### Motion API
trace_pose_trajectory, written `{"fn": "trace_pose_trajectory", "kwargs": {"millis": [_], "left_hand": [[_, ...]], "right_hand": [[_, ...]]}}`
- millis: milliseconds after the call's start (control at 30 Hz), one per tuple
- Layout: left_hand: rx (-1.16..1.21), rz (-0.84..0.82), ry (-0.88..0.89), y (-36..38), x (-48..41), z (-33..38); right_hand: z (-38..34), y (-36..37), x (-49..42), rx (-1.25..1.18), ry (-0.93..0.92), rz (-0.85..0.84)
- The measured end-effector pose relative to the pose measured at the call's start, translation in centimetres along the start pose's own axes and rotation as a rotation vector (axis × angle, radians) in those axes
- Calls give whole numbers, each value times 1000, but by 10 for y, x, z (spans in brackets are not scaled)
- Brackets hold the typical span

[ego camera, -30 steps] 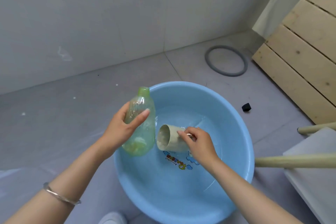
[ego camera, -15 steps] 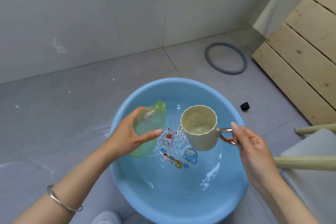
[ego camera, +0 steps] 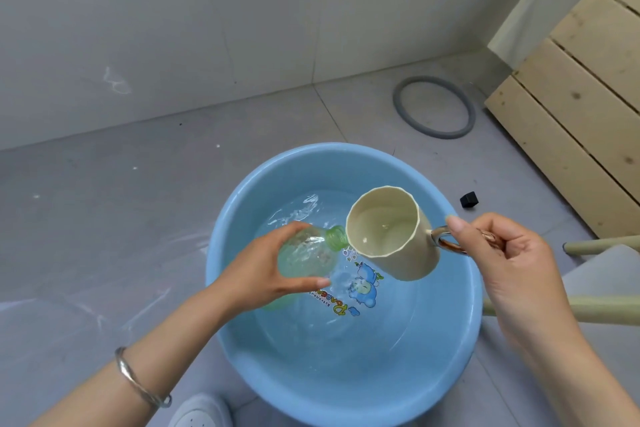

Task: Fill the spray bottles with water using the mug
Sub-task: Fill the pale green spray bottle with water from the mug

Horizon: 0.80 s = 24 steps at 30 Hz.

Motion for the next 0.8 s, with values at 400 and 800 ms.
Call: {"fn": "trace_pose_trajectory", "kwargs": {"millis": [400,800], "left_hand": [[-23,11,-22,-1,-1,-5],[-67,19,-50,-1,-2,-8]], "right_hand": [[-14,3,1,209,-175,50],[-24,5,9,344,-271,89]]}}
Point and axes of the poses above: each hand's wrist, its own x-axis away from the middle knuckle, its own y-axis out of the palm, z = x × y, the point moved 2 cm from there along -x, towards the middle knuckle, and after that the axes turned 15 degrees about x, right-handed, at the moved point
